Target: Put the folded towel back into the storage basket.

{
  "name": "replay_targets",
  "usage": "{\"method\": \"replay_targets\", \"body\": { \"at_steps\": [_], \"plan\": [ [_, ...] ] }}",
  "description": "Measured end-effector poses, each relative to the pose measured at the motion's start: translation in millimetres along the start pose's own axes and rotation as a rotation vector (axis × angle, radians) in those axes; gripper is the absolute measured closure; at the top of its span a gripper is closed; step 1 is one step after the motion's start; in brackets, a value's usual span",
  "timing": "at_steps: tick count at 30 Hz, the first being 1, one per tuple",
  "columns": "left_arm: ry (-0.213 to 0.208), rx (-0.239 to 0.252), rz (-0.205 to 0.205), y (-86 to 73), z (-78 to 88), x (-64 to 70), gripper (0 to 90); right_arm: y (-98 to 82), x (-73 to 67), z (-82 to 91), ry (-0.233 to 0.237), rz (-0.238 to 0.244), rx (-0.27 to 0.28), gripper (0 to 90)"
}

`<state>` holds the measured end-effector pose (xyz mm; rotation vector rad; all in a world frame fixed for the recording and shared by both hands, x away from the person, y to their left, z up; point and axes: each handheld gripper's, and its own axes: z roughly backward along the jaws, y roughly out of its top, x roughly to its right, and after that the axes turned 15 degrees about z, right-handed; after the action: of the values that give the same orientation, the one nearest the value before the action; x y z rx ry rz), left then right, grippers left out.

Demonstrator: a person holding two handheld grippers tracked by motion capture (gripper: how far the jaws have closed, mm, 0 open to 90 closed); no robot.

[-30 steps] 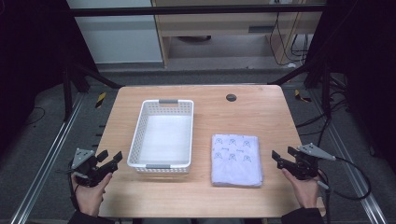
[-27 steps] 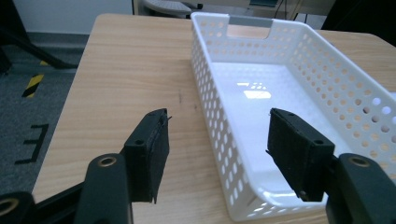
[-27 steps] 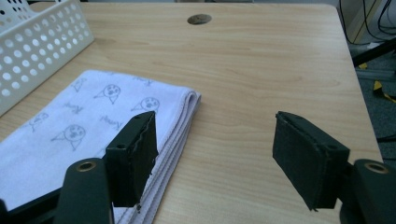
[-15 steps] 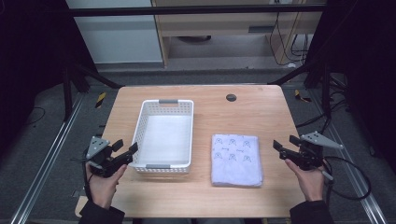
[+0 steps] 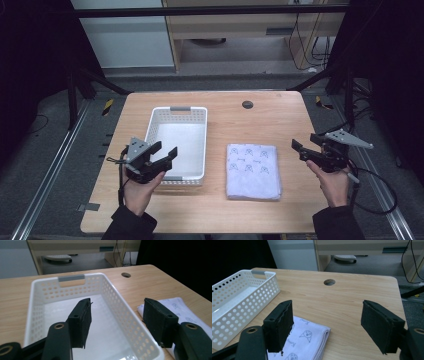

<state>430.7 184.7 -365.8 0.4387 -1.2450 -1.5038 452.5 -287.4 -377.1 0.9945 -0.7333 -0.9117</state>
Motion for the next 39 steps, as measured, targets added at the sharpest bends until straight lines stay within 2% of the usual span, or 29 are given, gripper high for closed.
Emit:
{"method": "replay_targets", "body": {
  "at_steps": [3, 10, 17, 26, 31, 34, 39],
  "plan": [
    [-0.026, -0.017, -0.013, -3.6, -10.0, 14.7, 39.8, 2.1, -0.3, -2.0, -0.004, 0.007, -0.004, 27.1],
    [-0.050, -0.052, -0.044, -12.5, -29.7, 40.0, 42.3, 4.8, -2.8, -10.5, 0.002, 0.025, -0.024, 28.4],
    [-0.079, -0.089, -0.063, -22.4, -42.9, 58.2, 45.0, 5.1, -4.1, -18.6, 0.007, 0.033, -0.034, 28.4],
    [-0.115, -0.149, -0.108, -40.3, -59.5, 82.0, 48.9, -0.4, -5.9, -29.1, 0.017, 0.031, -0.061, 28.3],
    [-0.127, -0.176, -0.104, -48.6, -68.3, 90.9, 49.9, -4.1, -7.8, -36.4, 0.020, 0.043, -0.086, 28.4],
    [-0.122, -0.188, -0.117, -53.5, -73.1, 95.9, 50.1, -4.6, -9.0, -40.8, 0.028, 0.044, -0.096, 28.5],
    [-0.121, -0.210, -0.111, -62.7, -80.6, 100.8, 51.2, -8.6, -11.6, -47.9, 0.025, 0.059, -0.113, 30.4]
  ]
}}
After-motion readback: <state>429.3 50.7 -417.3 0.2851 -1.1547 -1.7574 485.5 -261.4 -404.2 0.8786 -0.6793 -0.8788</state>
